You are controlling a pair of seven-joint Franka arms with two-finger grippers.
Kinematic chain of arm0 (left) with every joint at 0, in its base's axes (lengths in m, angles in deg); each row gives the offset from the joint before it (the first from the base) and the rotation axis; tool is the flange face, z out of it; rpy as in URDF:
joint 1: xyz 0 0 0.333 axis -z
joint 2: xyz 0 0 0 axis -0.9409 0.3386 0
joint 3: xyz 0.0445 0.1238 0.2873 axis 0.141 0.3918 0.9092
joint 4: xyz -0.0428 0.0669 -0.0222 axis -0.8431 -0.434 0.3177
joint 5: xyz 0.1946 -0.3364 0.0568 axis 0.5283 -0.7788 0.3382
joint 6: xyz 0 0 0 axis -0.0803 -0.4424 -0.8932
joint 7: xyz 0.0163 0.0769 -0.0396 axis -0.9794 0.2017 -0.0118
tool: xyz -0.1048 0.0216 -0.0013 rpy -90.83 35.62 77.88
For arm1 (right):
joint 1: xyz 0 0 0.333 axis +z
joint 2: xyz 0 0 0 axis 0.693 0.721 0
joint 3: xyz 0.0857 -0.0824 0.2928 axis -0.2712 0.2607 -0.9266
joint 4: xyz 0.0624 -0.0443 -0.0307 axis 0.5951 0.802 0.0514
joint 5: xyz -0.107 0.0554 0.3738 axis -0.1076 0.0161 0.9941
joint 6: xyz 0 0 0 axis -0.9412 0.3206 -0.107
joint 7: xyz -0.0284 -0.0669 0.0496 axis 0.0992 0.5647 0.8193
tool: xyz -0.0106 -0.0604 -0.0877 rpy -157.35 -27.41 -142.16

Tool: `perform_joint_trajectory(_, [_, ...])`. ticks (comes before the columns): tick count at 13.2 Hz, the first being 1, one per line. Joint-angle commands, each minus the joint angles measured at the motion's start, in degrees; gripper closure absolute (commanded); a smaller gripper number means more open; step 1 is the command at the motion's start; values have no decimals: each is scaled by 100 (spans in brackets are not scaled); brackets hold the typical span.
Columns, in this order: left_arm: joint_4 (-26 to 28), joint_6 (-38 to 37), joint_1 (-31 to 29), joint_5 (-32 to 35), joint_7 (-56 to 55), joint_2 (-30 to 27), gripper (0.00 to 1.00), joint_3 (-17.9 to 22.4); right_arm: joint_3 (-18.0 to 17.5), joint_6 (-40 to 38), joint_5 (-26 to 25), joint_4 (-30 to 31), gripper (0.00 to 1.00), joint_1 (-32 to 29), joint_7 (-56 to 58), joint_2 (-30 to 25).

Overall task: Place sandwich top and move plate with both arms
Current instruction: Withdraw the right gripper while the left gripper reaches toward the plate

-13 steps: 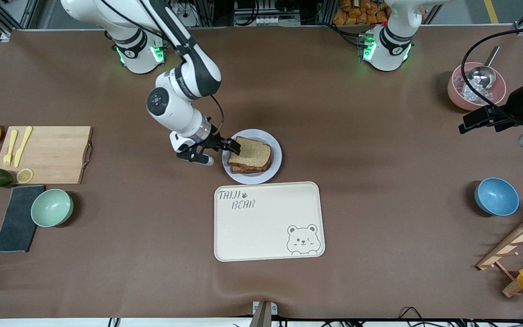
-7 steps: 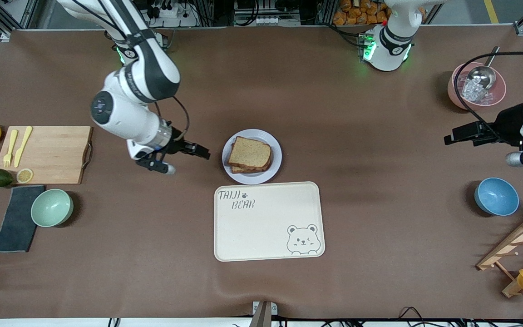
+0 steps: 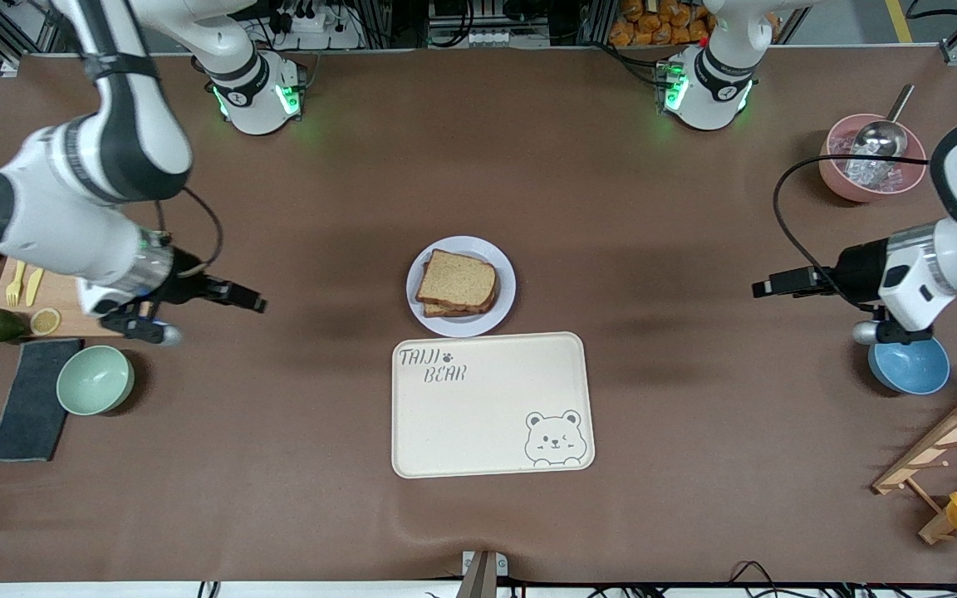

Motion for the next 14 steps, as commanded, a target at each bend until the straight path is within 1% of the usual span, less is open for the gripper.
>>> perform_joint_trajectory(1, [325,192,13,-602,138,-15,0,-61,-91,-146,-201,-208,0,-543,809,14])
perform_joint_trajectory(2, [447,314,13,-893,146,12,0,-62,-91,-233,-446,-296,0,-701,1056,6])
perform_joint_trajectory(3, [510,419,30,-1035,181,47,0,-97,-91,-434,-640,-497,0,-816,1180,5])
perform_joint_trajectory(4, [510,447,57,-1123,182,152,0,-132,-91,-810,-816,-812,0,-869,1199,5])
perform_joint_trajectory(6, [519,455,57,-1422,199,319,0,-176,-100,-1872,-1298,-1742,0,-923,1199,5])
perform_joint_trajectory(7, [519,482,66,-1449,286,372,0,-176,-100,-2417,-1422,-2156,0,-923,1190,-3])
perform_joint_trajectory(8, [528,499,57,-1458,461,442,0,-228,-92,-2840,-1441,-2429,0,-931,1182,-21])
perform_joint_trajectory(10, [580,508,39,-1790,935,644,0,-246,5,-3011,-1651,-2546,0,-932,1217,-38])
perform_joint_trajectory(12, [738,534,39,-2343,1515,820,0,-246,-3,-3046,-1871,-2512,0,-923,1217,-344])
perform_joint_trajectory(13, [739,543,39,-2468,1726,899,0,-246,-4,-3064,-2037,-2476,0,-923,1243,-485])
perform_joint_trajectory(14, [747,561,48,-2495,1772,961,0,-246,5,-3047,-2065,-2302,0,-931,1408,-617])
